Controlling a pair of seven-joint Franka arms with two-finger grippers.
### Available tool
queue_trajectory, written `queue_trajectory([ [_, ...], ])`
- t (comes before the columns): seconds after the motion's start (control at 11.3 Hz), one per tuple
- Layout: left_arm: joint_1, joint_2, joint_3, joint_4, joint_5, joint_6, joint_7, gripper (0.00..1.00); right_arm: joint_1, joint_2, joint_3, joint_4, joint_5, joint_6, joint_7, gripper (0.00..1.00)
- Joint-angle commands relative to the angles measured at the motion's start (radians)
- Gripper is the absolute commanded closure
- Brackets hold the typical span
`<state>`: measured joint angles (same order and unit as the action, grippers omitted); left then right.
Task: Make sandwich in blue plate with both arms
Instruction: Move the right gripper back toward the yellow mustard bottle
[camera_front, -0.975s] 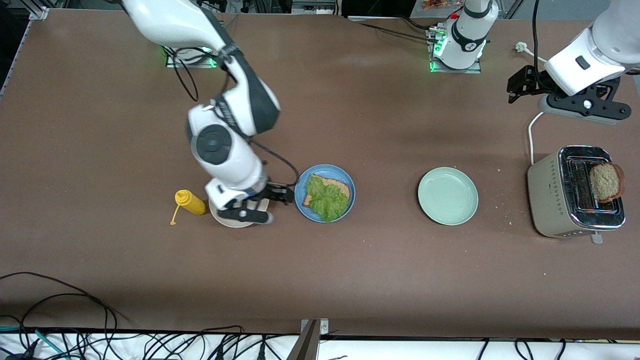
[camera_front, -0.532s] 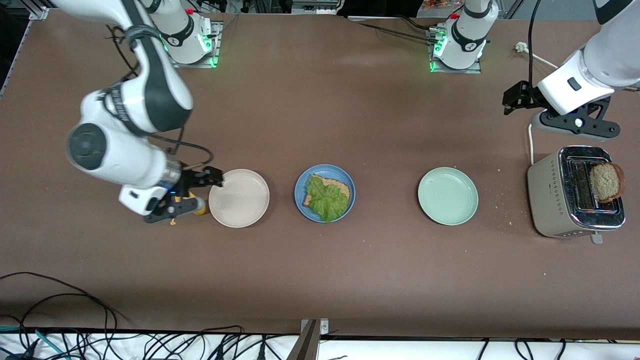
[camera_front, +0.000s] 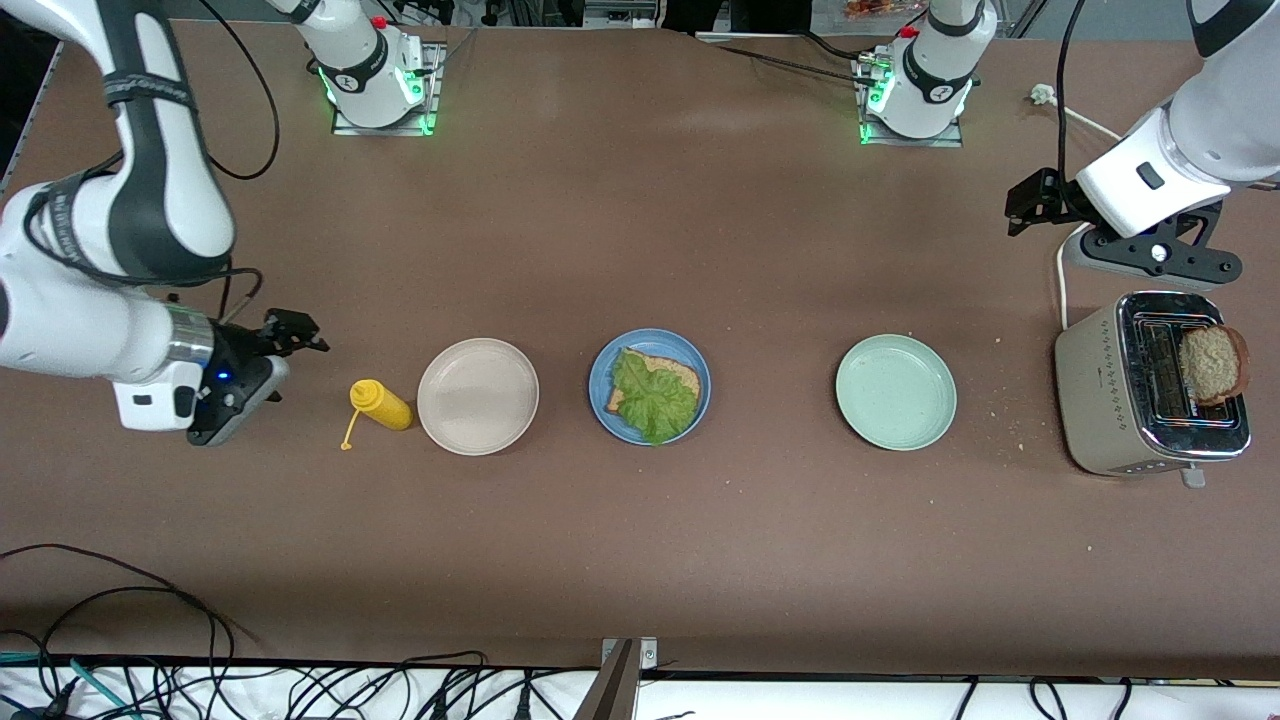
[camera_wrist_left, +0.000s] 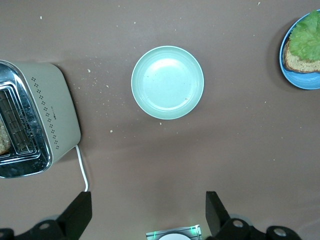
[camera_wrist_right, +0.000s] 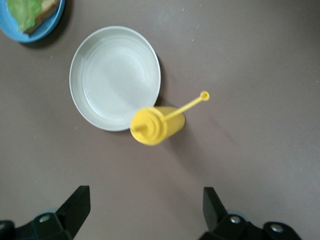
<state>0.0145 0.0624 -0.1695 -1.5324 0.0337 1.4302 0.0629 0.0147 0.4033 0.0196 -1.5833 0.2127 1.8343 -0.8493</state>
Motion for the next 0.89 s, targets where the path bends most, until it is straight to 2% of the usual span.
queue_trajectory([
  [0.0, -0.002, 0.013, 0.001, 0.031, -0.008, -0.007, -0.003, 0.00, -0.119, 0.072, 0.023, -0.015, 0.121, -0.001, -0.312, 0.00],
  [0.27, -0.002, 0.013, 0.001, 0.031, -0.008, -0.007, -0.003, 0.00, -0.189, 0.187, 0.023, -0.017, 0.331, 0.008, -0.641, 0.00],
  [0.8, -0.001, 0.013, 0.001, 0.031, -0.008, -0.007, -0.003, 0.00, -0.210, 0.336, 0.025, -0.018, 0.588, 0.009, -0.999, 0.00],
])
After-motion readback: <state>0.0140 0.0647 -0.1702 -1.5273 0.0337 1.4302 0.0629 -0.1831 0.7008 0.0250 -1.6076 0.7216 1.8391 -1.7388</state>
